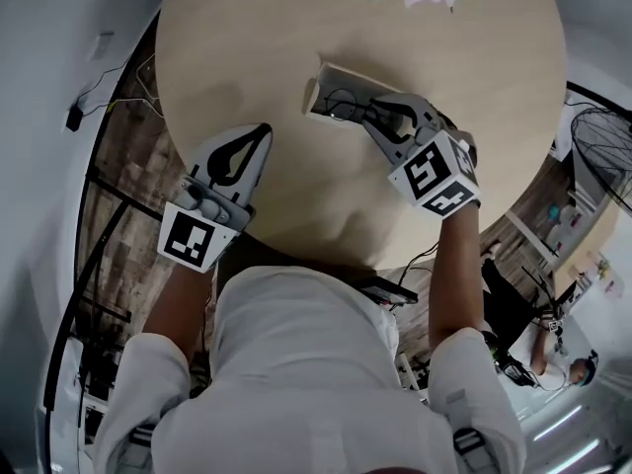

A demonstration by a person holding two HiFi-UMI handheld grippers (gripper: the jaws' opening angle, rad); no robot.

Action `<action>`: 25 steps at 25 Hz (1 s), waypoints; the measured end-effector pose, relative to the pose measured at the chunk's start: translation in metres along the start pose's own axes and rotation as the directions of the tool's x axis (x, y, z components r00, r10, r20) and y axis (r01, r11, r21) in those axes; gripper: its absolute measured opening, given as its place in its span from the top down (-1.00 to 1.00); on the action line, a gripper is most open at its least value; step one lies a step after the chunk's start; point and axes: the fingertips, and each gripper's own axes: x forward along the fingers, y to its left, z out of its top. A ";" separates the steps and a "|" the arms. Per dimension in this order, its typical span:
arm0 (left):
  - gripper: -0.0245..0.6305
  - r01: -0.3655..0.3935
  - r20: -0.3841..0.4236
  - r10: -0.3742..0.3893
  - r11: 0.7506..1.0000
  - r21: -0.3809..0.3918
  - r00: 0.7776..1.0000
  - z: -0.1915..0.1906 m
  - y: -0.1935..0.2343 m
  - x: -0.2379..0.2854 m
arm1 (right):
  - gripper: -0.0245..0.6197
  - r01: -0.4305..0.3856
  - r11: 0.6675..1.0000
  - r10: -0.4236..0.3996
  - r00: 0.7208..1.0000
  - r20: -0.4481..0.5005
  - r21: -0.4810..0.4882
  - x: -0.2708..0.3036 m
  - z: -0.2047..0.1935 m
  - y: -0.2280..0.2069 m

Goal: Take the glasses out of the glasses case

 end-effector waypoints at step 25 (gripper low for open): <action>0.88 0.081 0.018 -0.080 0.996 -0.034 0.997 -0.018 0.016 0.005 | 0.81 -0.054 0.999 0.054 0.990 -0.132 -0.002 0.031 -0.003 0.000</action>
